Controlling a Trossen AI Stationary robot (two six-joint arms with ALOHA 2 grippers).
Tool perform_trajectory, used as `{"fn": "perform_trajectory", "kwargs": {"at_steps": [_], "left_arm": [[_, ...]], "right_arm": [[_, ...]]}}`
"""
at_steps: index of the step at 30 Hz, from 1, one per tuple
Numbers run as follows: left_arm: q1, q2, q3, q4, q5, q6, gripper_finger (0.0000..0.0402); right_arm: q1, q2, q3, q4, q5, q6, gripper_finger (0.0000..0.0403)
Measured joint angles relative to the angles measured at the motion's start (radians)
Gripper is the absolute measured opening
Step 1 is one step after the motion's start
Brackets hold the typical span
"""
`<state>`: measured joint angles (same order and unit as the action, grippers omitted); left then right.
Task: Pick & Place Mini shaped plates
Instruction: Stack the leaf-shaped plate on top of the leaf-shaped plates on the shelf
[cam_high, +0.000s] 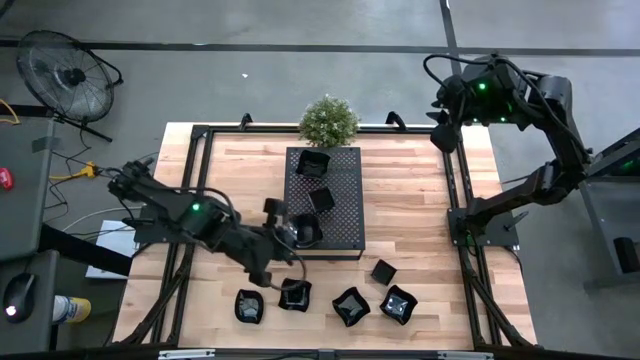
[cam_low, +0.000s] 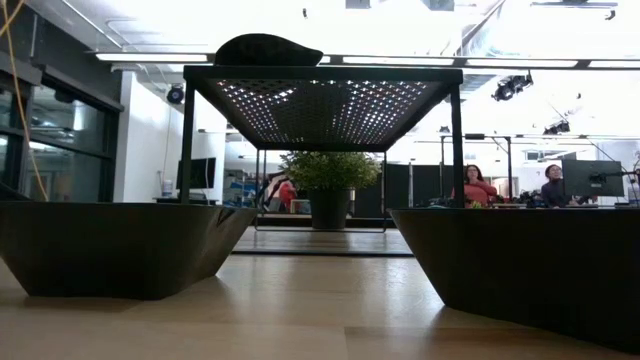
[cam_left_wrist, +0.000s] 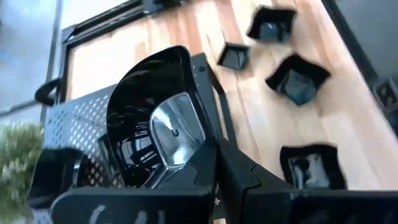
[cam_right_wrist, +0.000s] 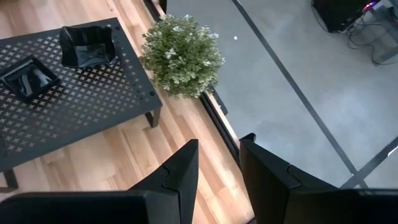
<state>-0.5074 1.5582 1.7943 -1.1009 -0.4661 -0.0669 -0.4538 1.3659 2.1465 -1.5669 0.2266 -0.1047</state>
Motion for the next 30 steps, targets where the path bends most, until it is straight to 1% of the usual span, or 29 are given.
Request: {"fn": "perform_trajectory", "kwargs": {"at_steps": [2,8,11,13,14,21,25,30], "left_arm": [[0.011,0.02,0.0,-0.001,0.014,0.048,0.0],[0.033,0.086,-0.001,0.0,0.002,0.037,0.0],[0.031,0.122,-0.002,0.002,-0.057,0.025,0.0],[0.029,0.142,-0.001,-0.008,-0.111,-0.01,0.0],[0.029,0.154,-0.001,-0.021,-0.119,-0.025,0.0],[0.03,0.208,-0.001,-0.134,-0.116,-0.134,0.0],[0.03,0.215,-0.001,-0.135,-0.124,-0.19,0.0],[0.031,0.213,-0.001,-0.136,-0.105,-0.193,0.0]], "right_arm": [[0.0,0.0,-0.001,0.0,-0.001,0.0,0.0113],[0.0,0.0,-0.001,-0.001,-0.001,0.009,0.0113],[0.0,0.0,-0.001,-0.001,-0.013,0.018,0.0113],[0.0,0.0,-0.001,-0.001,-0.028,0.019,0.0113],[0.0,0.0,-0.001,-0.001,-0.032,0.019,0.0113],[0.0,0.0,-0.001,-0.004,-0.039,0.022,0.0113],[0.0,0.0,-0.001,-0.004,-0.039,0.021,0.0113],[0.0,0.0,-0.001,-0.004,-0.039,0.019,0.0113]]}}
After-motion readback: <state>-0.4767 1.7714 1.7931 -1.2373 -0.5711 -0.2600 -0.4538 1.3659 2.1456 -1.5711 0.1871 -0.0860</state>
